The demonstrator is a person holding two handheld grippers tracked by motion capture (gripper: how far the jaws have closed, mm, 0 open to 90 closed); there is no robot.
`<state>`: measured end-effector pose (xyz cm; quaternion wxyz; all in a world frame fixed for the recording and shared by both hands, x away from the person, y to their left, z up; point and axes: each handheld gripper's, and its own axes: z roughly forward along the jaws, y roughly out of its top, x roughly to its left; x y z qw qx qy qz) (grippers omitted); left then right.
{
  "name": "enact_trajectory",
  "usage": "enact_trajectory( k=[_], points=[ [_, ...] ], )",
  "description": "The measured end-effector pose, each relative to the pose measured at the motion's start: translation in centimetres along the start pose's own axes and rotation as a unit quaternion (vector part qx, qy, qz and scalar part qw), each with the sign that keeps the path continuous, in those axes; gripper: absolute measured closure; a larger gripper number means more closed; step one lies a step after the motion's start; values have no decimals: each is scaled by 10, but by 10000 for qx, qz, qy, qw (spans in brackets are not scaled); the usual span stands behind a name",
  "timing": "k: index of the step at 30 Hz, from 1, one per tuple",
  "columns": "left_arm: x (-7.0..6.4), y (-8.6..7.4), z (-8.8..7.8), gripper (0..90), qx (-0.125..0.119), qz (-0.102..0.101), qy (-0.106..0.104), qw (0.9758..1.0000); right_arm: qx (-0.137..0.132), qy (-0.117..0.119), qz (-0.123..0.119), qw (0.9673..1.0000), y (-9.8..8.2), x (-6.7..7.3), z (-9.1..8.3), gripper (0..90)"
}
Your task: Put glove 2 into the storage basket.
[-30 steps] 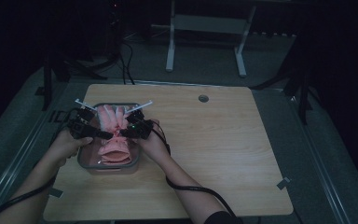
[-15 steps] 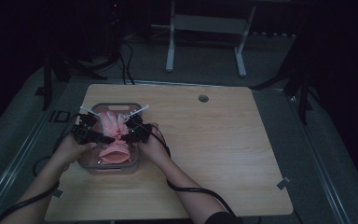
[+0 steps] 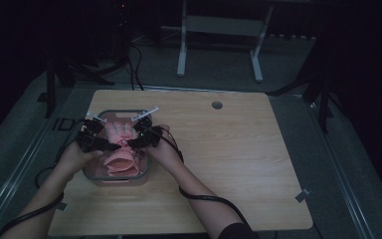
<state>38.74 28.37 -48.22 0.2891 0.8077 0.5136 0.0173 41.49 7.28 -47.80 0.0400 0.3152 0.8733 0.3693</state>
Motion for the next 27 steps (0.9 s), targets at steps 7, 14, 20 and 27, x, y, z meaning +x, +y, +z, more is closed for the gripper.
enact_trajectory(
  k=[7,14,20,27],
  points=[
    [-7,5,0,352,-219,2,145,9997,-243,417,37,9988,4,-8,-15,183],
    [-6,2,-13,134,-907,-47,119,9958,-448,648,104,9968,-3,-18,-28,166],
    [-23,-1,-35,0,-1489,93,82,9888,-544,727,62,9958,-5,-21,-41,166],
    [-57,2,-44,0,-1728,509,-63,9836,-615,744,8,9953,-10,-24,-53,167]
  ],
)
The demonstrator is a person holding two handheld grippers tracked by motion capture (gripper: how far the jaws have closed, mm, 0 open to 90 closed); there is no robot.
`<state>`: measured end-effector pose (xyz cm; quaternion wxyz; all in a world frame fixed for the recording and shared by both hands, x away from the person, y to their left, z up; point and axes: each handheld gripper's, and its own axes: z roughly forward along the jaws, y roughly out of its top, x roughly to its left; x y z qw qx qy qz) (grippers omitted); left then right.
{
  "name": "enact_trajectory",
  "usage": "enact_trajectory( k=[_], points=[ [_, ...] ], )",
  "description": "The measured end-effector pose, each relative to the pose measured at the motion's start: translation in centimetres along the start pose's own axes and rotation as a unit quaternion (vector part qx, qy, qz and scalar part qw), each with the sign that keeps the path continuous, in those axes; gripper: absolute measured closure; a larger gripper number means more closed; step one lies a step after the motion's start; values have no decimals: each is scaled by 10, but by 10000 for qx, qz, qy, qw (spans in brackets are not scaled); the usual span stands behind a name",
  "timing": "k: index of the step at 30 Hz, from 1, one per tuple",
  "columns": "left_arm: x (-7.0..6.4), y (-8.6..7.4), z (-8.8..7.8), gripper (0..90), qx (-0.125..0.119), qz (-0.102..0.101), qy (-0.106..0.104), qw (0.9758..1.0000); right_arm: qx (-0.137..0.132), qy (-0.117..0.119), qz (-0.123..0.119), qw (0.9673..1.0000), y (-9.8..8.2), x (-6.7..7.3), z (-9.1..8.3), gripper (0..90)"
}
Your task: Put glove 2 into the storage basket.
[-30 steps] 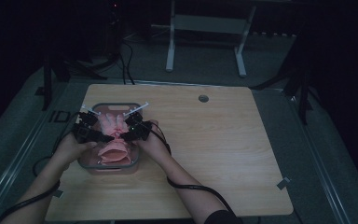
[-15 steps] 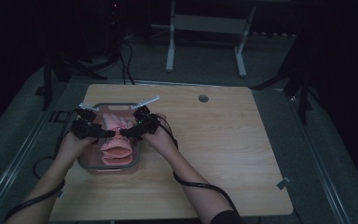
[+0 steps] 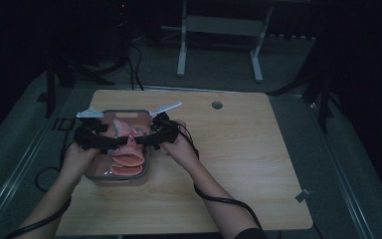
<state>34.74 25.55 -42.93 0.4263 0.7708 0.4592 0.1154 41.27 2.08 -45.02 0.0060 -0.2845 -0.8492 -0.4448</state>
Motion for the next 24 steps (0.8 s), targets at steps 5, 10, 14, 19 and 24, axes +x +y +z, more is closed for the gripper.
enact_trajectory(
  k=[5,10,14,19,24],
  points=[
    [-21,8,-2,0,-102,172,-358,9992,-26,22,-50,10000,-5,-2,-11,165],
    [-52,11,5,0,20,612,-531,9967,-8,-37,-121,9999,-13,-6,-24,166],
    [-76,13,10,0,-15,893,-655,9938,6,-97,-166,9998,-26,-8,-37,166],
    [-101,13,18,0,-15,1148,-848,9898,-44,-146,-140,9998,-40,-12,-53,166],
    [-127,11,26,0,27,1428,-1052,9841,-101,-131,-84,9998,-53,-18,-69,166]
  ],
)
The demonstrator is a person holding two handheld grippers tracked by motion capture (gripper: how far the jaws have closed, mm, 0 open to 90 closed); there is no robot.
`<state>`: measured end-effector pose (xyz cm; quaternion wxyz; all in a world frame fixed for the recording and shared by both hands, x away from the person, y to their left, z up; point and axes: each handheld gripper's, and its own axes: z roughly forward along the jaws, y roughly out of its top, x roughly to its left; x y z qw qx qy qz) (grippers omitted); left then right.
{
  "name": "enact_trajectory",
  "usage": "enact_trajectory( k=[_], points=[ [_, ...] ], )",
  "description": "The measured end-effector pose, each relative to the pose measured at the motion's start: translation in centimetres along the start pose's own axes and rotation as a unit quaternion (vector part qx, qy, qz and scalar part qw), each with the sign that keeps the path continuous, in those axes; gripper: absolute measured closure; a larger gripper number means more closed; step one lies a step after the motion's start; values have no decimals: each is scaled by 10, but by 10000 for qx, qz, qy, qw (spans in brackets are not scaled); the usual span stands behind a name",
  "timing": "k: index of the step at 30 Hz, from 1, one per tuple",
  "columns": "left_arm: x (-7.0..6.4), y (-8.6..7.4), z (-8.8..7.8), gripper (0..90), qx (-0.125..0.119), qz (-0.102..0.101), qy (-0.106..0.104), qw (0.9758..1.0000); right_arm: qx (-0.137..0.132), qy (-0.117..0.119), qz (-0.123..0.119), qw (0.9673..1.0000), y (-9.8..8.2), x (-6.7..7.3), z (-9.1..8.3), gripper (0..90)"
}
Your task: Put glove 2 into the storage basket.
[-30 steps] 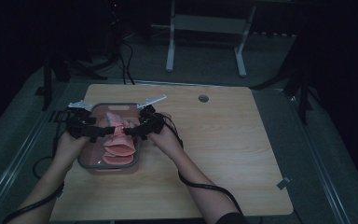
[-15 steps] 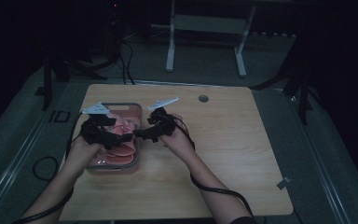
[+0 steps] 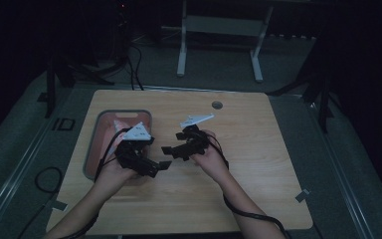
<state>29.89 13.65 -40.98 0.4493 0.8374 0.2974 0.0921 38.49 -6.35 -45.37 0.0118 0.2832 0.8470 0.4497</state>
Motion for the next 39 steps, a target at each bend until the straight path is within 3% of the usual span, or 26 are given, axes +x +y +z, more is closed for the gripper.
enact_trajectory(
  k=[3,9,14,15,20,26,37,39],
  points=[
    [-12,2,8,0,64,200,21,9998,-29,-55,-93,9999,-9,-3,-9,166],
    [-28,0,27,0,95,310,-202,9993,44,-226,-90,9997,-29,-12,-21,166],
    [-35,-1,37,0,145,395,-282,9987,84,-245,-123,9996,-44,-16,-24,166],
    [-43,-2,46,0,202,572,-286,9977,112,-219,-100,9996,-52,-18,-25,166],
    [-52,-6,59,0,270,731,-334,9964,125,-193,-105,9997,-65,-20,-26,165],
    [-61,-16,76,0,485,844,-419,9944,197,-207,-69,9996,-85,-25,-29,165],
    [-69,-32,95,0,494,848,-575,9935,245,-222,0,9995,-106,-32,-36,164],
    [-71,-35,100,0,588,883,-612,9925,279,-223,-16,9994,-112,-33,-37,164]
  ],
)
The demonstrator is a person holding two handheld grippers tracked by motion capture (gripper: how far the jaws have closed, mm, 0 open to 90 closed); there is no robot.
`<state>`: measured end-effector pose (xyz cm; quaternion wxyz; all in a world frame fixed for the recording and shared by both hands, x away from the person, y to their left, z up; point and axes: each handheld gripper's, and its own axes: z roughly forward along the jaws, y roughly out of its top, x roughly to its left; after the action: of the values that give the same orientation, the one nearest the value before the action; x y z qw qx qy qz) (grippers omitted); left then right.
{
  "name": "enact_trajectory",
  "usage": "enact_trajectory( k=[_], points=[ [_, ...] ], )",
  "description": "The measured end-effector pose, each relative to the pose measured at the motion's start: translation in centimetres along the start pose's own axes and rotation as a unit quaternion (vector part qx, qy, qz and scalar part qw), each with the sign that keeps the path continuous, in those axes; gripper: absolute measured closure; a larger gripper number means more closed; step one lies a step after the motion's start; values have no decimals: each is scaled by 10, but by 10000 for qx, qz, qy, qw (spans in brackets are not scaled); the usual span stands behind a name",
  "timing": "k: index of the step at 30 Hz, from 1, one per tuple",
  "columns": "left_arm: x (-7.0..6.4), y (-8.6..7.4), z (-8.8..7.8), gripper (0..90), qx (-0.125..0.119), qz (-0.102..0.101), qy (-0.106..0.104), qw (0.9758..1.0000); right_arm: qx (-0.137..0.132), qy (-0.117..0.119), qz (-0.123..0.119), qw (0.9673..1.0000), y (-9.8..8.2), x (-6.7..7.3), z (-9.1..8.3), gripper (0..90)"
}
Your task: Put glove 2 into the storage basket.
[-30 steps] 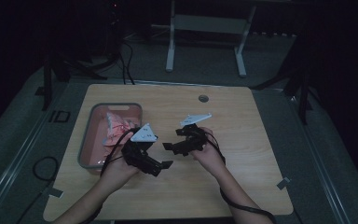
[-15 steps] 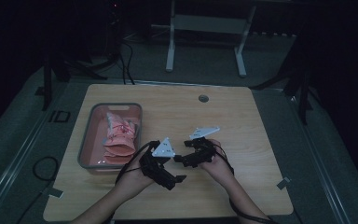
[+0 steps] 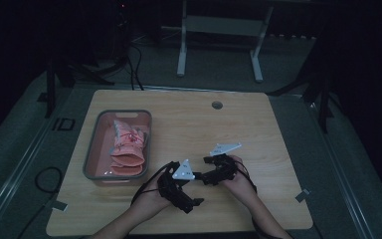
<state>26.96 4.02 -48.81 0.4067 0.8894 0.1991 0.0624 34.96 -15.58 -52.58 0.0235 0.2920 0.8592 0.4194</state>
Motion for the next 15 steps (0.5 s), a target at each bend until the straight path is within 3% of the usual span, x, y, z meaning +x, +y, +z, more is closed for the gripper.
enact_trajectory(
  k=[7,15],
  points=[
    [-3,-10,17,0,96,110,20,9999,-77,33,18,10000,-13,-4,-2,164],
    [-3,-22,31,0,225,156,-53,9996,-63,-138,10,9999,-29,-9,-6,148]
  ],
)
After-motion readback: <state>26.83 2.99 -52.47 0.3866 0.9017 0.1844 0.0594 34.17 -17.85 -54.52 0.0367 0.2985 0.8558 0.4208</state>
